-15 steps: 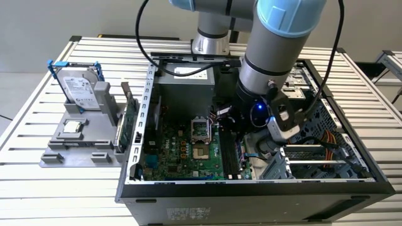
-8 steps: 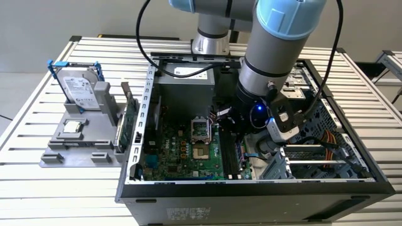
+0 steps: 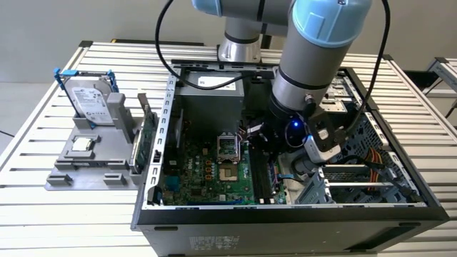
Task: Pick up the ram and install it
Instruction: 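Insert the ram into the slot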
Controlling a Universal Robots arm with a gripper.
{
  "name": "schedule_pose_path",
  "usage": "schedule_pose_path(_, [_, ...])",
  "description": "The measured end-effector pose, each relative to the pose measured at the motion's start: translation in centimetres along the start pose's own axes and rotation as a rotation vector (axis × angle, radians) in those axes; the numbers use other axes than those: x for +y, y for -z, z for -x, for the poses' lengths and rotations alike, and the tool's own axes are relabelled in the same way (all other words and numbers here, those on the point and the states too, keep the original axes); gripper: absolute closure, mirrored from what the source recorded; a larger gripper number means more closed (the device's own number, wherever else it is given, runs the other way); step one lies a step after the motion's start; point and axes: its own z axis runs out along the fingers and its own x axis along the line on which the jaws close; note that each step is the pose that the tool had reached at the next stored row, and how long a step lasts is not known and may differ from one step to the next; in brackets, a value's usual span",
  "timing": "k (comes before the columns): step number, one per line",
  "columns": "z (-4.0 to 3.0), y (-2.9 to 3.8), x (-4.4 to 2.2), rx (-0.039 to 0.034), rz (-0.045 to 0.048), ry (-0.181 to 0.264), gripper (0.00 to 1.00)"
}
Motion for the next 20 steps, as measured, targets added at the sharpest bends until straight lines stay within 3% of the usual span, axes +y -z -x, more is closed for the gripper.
schedule_pose_path(12, [0.02, -0.3, -0.82, 0.0002, -0.0003, 0.02, 1.0])
schedule_pose_path(20, [0.03, -0.71, -0.99, 0.0003, -0.0001, 0.03, 1.0])
